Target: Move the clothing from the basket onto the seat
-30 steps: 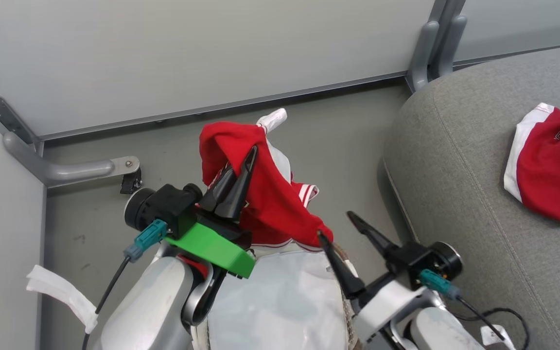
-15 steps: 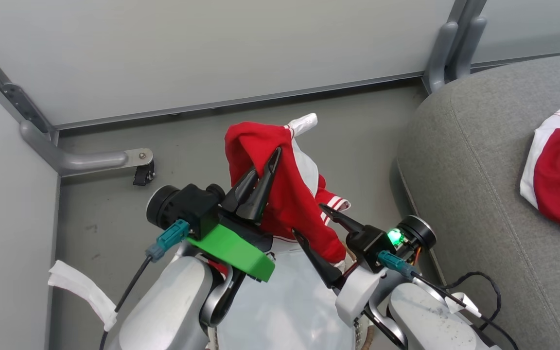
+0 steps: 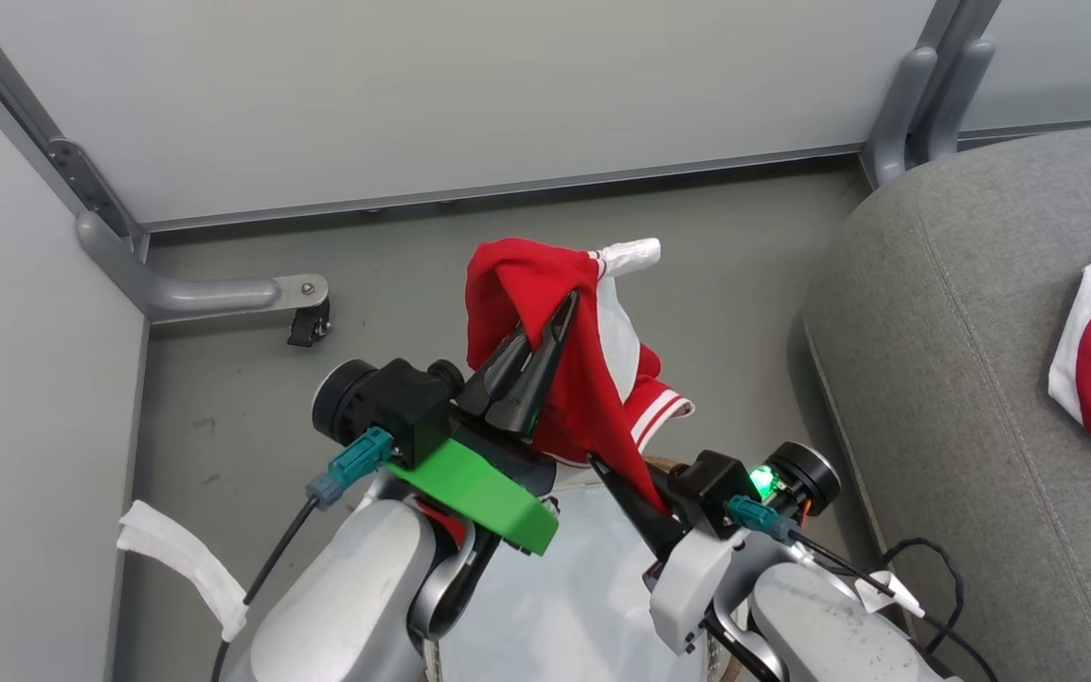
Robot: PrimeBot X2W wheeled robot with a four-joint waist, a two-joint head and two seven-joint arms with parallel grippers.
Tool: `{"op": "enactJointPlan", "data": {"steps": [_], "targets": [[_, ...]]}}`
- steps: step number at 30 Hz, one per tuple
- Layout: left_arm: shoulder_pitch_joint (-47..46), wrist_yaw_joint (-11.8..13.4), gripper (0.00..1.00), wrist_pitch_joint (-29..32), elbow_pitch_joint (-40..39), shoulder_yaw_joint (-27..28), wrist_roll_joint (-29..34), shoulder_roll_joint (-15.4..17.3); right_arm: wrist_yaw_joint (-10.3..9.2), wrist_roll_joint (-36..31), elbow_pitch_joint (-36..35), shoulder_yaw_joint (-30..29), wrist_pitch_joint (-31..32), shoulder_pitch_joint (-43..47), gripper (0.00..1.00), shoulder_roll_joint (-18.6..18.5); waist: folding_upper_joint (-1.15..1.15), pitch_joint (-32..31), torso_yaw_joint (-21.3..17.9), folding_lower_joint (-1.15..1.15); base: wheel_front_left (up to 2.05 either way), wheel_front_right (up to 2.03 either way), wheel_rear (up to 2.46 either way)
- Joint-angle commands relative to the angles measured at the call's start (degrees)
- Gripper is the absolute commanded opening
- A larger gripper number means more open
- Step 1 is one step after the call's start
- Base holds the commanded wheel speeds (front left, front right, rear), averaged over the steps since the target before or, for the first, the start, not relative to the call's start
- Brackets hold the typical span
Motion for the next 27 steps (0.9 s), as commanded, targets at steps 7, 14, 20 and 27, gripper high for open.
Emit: {"op": "enactJointPlan", "data": {"steps": [7,14,20,27], "targets": [[-0.8,-0.2,1.0,0.0,-0.2,0.1,0.5,0.3,-0.06,1.0,-0.6,-0.8,0.0,-0.5,0.0,-0.2,0.0,0.2,-0.5,0.0,0.0,0.0,0.0],[0.0,-0.2,1.0,0.0,-0.1,0.6,1.6,0.5,-0.07,0.5,-1.5,-1.0,0.0,0.3,0.0,-0.2,0.0,0.7,-1.6,0.0,0.0,0.0,0.0],[1.3,-0.2,1.0,0.0,1.2,1.1,2.0,1.3,-0.07,1.3,-3.1,-0.5,0.0,0.8,0.0,-0.2,0.0,0.9,-5.9,0.0,0.0,0.0,0.0],[2.8,-0.2,1.0,0.0,2.3,1.8,2.4,2.4,-0.07,2.1,-6.1,-1.0,0.0,2.0,0.0,-0.2,0.0,1.2,-14.2,0.0,0.0,0.0,0.0]]}}
